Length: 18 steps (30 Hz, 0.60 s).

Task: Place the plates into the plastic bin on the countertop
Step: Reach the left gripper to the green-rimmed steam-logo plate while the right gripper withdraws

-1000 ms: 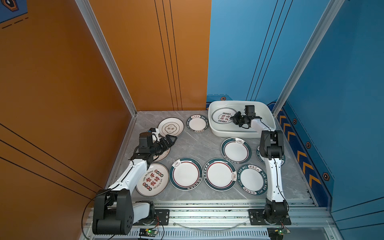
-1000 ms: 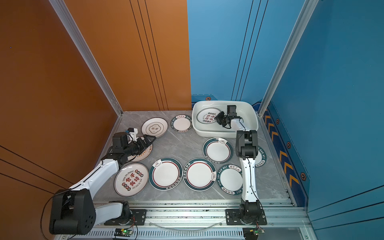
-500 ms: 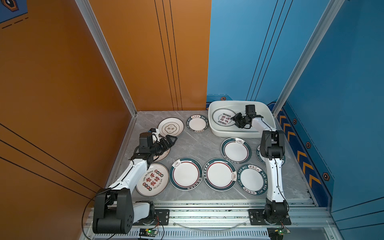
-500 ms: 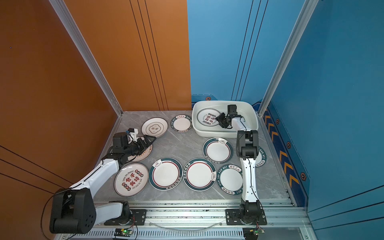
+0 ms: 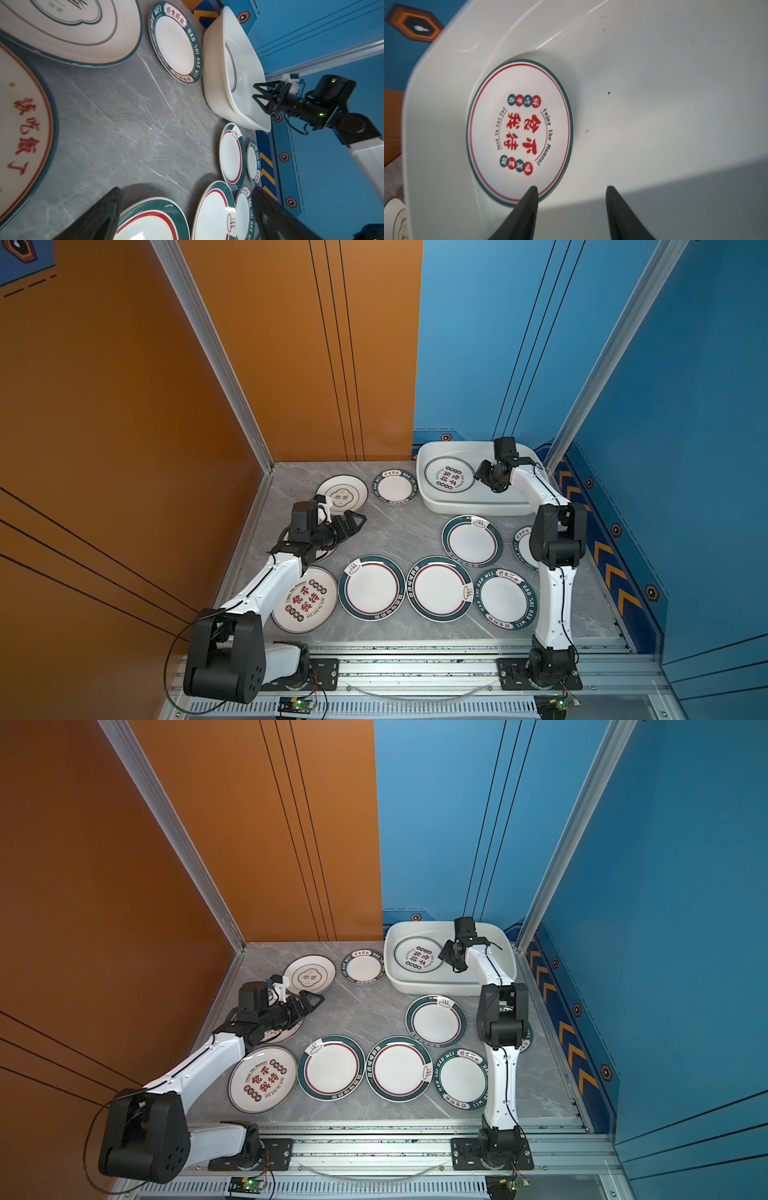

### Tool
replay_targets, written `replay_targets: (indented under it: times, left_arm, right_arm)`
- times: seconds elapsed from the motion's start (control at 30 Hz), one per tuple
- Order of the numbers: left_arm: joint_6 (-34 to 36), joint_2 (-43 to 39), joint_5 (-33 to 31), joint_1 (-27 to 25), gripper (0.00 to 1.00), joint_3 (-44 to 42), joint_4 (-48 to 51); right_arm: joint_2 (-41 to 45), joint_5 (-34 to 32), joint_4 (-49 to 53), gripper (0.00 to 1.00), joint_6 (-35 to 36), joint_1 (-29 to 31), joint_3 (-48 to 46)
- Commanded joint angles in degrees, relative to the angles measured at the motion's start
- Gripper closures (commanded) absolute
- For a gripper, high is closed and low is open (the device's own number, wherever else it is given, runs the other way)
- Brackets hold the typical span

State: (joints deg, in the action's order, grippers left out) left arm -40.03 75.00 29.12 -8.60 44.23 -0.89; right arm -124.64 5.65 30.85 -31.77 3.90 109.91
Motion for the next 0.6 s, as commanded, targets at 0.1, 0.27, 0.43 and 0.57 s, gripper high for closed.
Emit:
replay_targets:
  times: [0.1, 0.27, 0.43, 0.57]
  left_arm:
    - [5.8, 10.2, -0.4, -8.2, 0.00, 8.5, 1.1]
    - [8.5, 19.6, -1.4, -15.5, 0.02, 16.9, 2.7]
    - [10.1, 28.6, -4.3, -20.4, 0.03, 24.6, 5.1]
    - [10.3, 35.4, -5.5, -22.7, 0.05, 29.8, 5.6]
  right_arm:
    - [21.1, -0.7, -8.8, 0.44, 2.5, 0.4, -18.8]
    - [30.7, 4.5, -9.1, 0.44, 2.9, -0.7, -31.4]
    - [38.9, 6.0, -10.4, 0.43, 3.3, -1.6, -43.3]
    - [44.2, 6.9, -11.4, 0.43, 3.3, -2.6, -50.0]
